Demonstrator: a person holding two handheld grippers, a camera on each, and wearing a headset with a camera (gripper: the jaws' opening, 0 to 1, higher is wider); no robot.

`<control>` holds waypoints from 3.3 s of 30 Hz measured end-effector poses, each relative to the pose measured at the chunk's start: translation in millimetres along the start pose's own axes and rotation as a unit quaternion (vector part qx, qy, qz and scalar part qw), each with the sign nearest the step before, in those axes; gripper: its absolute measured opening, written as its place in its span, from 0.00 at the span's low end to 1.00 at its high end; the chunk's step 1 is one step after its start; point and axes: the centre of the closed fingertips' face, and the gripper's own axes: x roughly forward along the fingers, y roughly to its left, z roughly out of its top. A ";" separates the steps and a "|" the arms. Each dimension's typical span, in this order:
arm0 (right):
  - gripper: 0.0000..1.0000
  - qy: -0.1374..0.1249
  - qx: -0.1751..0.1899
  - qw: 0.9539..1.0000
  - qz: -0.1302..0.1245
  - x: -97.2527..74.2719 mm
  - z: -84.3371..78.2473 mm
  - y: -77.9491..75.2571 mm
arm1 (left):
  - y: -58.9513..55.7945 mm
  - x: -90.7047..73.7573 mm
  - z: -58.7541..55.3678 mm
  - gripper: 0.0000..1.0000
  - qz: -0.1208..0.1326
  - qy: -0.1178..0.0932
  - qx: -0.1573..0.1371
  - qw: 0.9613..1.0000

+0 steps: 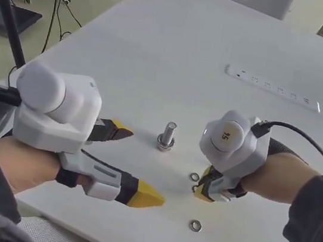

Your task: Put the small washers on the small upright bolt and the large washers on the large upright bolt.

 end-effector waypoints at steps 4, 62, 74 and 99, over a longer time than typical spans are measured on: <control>0.14 -0.005 0.002 1.000 -0.001 -7.0 -0.4 1.5 | -0.9 0.8 0.5 0.86 -0.002 0.000 0.001 1.000; 0.13 -0.024 0.081 0.993 -0.081 -84.1 -51.1 -35.2 | -7.6 10.3 7.1 0.86 -0.013 0.007 0.013 1.000; 0.13 -0.022 0.055 0.994 -0.090 -86.9 -30.9 -54.0 | -7.0 9.3 7.3 0.86 -0.011 0.006 0.011 1.000; 0.14 -0.012 0.046 0.996 -0.072 -66.9 -23.2 -73.5 | -0.3 4.2 3.3 0.86 0.002 0.006 0.001 1.000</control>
